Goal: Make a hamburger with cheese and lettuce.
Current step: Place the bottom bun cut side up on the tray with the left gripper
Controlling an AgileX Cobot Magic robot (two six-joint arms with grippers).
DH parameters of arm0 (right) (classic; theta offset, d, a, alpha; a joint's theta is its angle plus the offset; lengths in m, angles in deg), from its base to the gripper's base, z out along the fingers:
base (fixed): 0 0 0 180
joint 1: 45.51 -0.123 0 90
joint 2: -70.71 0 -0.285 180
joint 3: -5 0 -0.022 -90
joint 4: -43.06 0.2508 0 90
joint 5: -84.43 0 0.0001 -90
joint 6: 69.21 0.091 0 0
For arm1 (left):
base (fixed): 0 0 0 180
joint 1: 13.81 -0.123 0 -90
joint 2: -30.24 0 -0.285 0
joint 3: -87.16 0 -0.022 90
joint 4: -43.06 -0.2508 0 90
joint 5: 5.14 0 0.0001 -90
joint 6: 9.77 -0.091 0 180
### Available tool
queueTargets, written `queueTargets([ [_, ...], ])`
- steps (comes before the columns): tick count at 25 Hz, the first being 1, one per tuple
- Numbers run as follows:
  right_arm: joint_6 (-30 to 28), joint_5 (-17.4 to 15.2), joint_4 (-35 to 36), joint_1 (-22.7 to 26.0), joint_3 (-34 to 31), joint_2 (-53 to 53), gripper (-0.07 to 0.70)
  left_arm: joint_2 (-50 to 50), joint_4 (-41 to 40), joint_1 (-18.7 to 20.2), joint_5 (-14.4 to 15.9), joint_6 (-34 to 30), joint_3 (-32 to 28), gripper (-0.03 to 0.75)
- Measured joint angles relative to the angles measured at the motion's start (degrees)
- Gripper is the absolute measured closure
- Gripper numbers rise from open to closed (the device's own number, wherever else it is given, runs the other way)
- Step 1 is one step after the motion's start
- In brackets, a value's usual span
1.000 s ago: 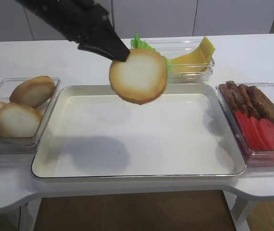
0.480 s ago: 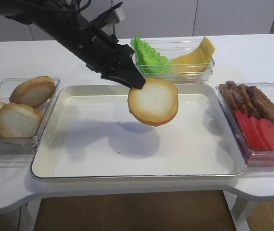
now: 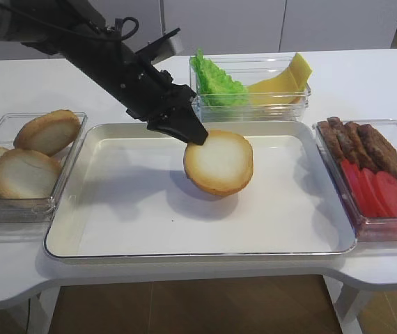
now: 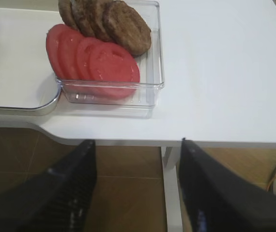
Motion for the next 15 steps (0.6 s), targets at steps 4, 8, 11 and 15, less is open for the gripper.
queueTargets([
  [4,0.0,0.0,0.0,0.0,0.0,0.0,0.205,-0.9,-0.3,0.0,0.0,0.2,0.0,0.643],
  [8,0.0,0.0,0.0,0.0,0.0,0.0,0.205,-1.9,-0.8,0.0,0.0,0.4,0.0,0.643],
  [11,0.1,0.0,0.0,0.0,0.0,0.0,0.205,-2.2,-1.3,0.0,-0.2,0.5,0.0,0.643],
  [15,0.1,0.0,0.0,0.0,0.0,0.0,0.205,-2.2,-1.8,0.0,-0.8,0.5,0.0,0.644],
])
